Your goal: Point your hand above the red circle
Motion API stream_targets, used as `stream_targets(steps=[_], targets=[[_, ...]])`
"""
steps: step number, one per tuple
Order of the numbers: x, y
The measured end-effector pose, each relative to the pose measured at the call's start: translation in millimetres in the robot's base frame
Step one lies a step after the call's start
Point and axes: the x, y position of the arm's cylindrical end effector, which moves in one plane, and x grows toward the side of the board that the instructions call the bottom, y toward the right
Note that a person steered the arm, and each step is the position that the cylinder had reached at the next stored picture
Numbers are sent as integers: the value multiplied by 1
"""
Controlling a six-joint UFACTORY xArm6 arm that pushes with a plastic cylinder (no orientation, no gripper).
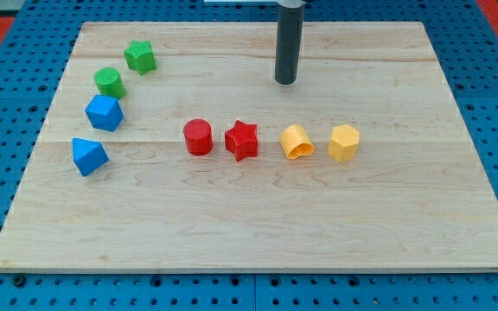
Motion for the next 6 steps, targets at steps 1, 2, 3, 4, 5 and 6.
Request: stream_targets(steps=[1, 2, 3, 4, 5, 6], targets=[[-6, -21], [-10, -54], [-11, -63], [-20, -74], [-16, -85], [-3, -94]])
